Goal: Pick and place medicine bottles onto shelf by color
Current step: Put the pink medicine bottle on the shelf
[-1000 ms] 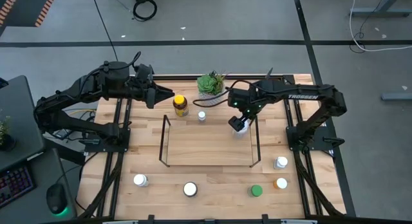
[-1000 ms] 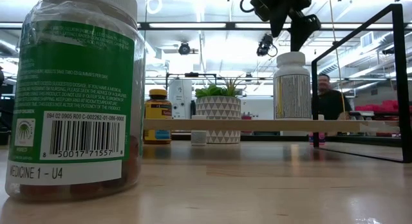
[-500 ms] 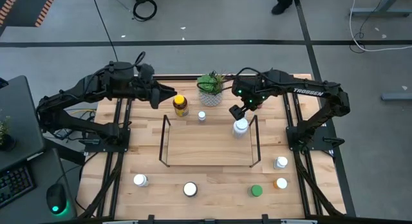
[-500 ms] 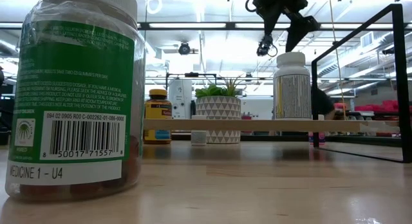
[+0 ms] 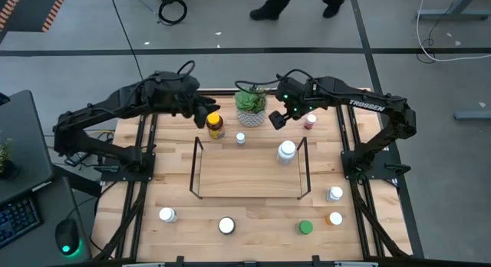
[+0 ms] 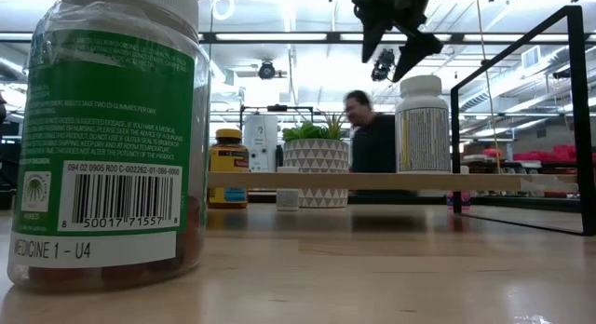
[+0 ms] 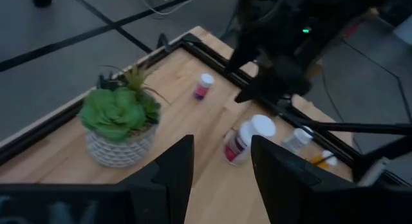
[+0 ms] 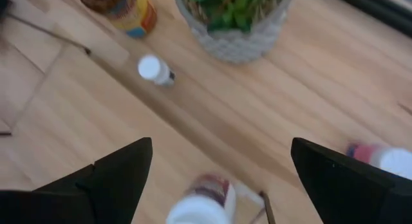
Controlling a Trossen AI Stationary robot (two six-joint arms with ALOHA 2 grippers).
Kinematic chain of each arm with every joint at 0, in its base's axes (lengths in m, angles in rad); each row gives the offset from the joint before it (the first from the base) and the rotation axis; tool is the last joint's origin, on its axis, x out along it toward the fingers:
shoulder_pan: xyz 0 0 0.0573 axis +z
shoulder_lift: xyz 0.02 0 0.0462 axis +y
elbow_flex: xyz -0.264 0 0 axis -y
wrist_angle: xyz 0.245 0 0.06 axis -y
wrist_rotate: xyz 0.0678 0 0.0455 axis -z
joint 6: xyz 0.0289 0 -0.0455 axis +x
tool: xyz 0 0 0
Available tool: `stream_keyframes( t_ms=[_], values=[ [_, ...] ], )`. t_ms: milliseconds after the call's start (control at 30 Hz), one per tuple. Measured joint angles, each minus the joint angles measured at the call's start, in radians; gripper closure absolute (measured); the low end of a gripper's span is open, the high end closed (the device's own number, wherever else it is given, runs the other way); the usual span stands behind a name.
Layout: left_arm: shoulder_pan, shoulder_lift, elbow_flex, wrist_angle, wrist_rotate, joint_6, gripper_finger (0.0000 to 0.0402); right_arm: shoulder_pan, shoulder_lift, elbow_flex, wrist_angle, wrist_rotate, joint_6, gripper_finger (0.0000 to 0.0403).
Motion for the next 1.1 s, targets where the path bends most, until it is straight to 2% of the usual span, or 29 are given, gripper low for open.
stream_keyframes(
  t_ms=[133, 300, 433, 567, 667, 767, 867, 1100],
  values=[
    [-0.001, 0.045, 0.0, -0.001, 0.0, 0.002, 0.0239, 0.013, 0.004, 0.0, 0.047, 0.073, 0.008, 0.0023],
    [-0.028, 0.095, 0.0, 0.009, 0.026, -0.065, 0.0239, 0.058, 0.007, 0.0, 0.092, 0.127, 0.105, 0.0023],
    [-0.056, 0.113, -0.001, 0.133, 0.105, -0.095, 0.0239, 0.103, 0.004, 0.0, 0.106, 0.192, 0.152, 0.0023],
    [-0.09, 0.103, 0.001, 0.217, 0.133, -0.16, 0.024, 0.117, 0.003, 0.0, 0.051, 0.202, 0.153, 0.0023],
    [-0.115, 0.092, 0.001, 0.173, 0.101, -0.149, 0.0244, 0.116, 0.003, 0.0, 0.006, 0.203, 0.105, 0.0023],
    [-0.152, 0.088, -0.002, 0.089, 0.03, -0.222, 0.0251, 0.103, 0.01, 0.0, -0.017, 0.139, -0.002, 0.0025],
    [-0.212, 0.083, 0.0, 0.093, -0.029, -0.284, 0.0259, 0.083, 0.02, 0.0, -0.038, 0.1, -0.015, 0.0032],
    [-0.252, 0.051, 0.0, -0.034, -0.046, -0.291, 0.0273, -0.047, 0.027, 0.0, -0.099, 0.089, -0.054, 0.0048]
  ],
)
